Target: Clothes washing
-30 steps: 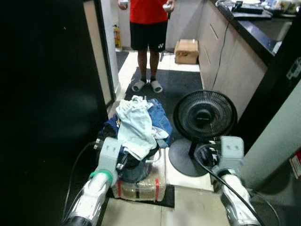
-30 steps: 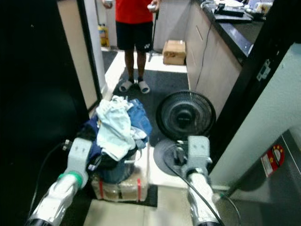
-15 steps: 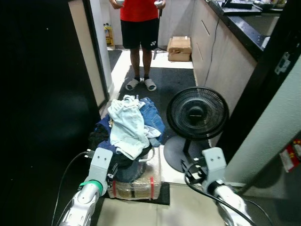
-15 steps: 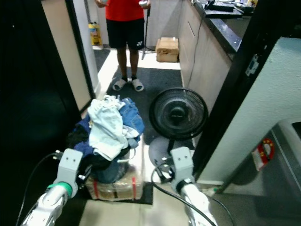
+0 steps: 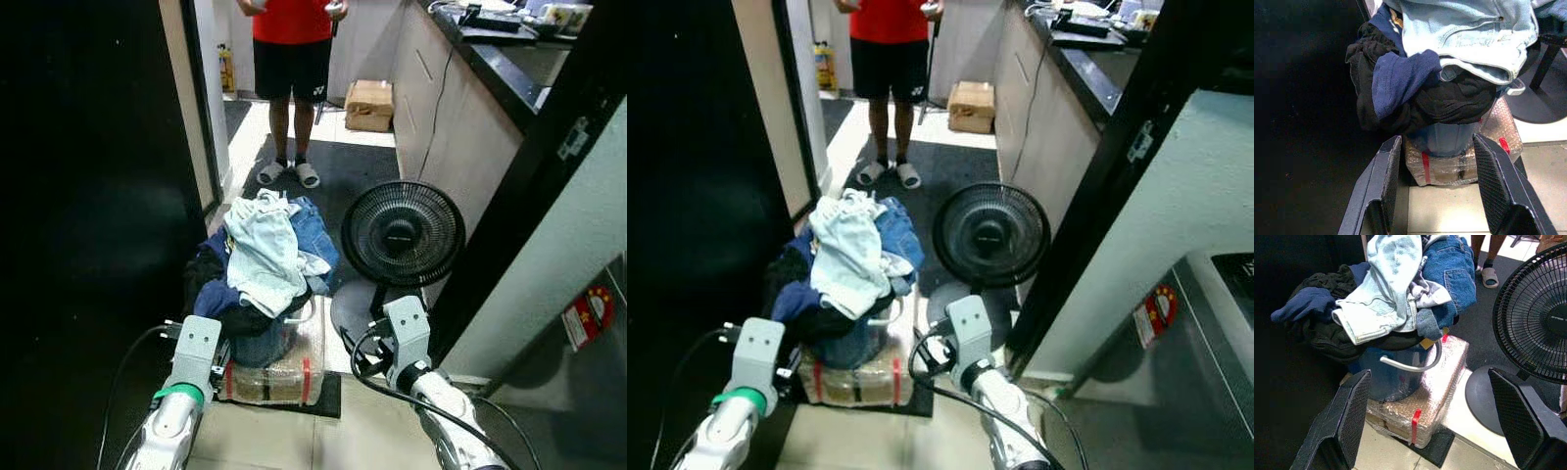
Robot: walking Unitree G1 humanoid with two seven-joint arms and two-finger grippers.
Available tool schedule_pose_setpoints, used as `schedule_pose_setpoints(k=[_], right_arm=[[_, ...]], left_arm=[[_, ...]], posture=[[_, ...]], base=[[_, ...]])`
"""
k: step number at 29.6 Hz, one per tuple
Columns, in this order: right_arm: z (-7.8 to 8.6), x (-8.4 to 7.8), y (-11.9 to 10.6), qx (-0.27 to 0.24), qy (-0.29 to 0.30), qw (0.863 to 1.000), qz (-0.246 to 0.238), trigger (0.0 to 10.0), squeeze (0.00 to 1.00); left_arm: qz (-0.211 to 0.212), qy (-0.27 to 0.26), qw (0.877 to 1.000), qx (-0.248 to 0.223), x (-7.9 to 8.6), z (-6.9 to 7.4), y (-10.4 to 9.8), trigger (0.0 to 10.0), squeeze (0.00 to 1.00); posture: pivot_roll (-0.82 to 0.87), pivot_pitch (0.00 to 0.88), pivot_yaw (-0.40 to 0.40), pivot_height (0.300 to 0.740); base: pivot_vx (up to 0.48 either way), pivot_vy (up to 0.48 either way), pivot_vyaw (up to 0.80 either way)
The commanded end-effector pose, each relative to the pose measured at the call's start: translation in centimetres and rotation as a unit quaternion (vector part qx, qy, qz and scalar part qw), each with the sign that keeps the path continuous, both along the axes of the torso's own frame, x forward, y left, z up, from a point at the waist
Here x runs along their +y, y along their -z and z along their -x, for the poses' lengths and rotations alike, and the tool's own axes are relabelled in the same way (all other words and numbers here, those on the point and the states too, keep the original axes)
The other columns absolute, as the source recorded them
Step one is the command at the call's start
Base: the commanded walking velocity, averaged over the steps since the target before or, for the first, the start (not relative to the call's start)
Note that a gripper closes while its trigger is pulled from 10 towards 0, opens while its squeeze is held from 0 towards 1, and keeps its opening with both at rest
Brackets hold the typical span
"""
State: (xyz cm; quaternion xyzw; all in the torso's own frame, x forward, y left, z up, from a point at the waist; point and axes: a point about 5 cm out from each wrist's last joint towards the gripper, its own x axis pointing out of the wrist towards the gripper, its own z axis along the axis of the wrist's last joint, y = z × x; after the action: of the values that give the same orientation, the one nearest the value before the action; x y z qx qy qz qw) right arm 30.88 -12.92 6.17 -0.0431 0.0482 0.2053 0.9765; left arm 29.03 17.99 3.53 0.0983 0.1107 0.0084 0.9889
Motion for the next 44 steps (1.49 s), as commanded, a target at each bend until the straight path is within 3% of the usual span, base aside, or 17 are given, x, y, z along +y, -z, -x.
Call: schedule_pose_setpoints(k=[1, 11, 38, 44], right_arm=[[0.21, -0.32, 0.43, 0.005, 0.005, 1.0, -0.001, 10.0, 0.0], [0.37, -0.85, 0.69, 0.003, 0.017, 1.0, 0.0, 10.0, 0.0], [0.1, -0.85, 0.72, 0.001, 0.022, 1.0, 0.001, 10.0, 0.0], [0.11, -0.95, 0.74, 0.0, 0.023, 1.0, 0.001, 10.0, 0.0]], left_arm=[[-0.001, -0.003, 1.0, 0.007, 0.0, 0.3, 0.45, 10.0, 0.0], [-0.002, 0.004, 1.0, -0.004, -0.54, -0.18, 0.19, 10.0, 0.0], [-0.002, 0.002, 1.0, -0.01, -0.57, -0.45, 0.09, 10.0, 0.0], [-0.004, -0.001, 1.0, -0.008, -0.54, -0.5, 0.11, 10.0, 0.0]], posture=[[0.01, 0.051, -0.01, 0.74], [-0.01, 0.053, 0.001, 0.74], [0.0, 0.054, 0.004, 0.74], [0.0, 0.052, 0.008, 0.74]], base=[[0.0, 0.0, 0.0], [0.08, 0.0, 0.0], [0.465, 0.0, 0.0], [0.0, 0.0, 0.0]])
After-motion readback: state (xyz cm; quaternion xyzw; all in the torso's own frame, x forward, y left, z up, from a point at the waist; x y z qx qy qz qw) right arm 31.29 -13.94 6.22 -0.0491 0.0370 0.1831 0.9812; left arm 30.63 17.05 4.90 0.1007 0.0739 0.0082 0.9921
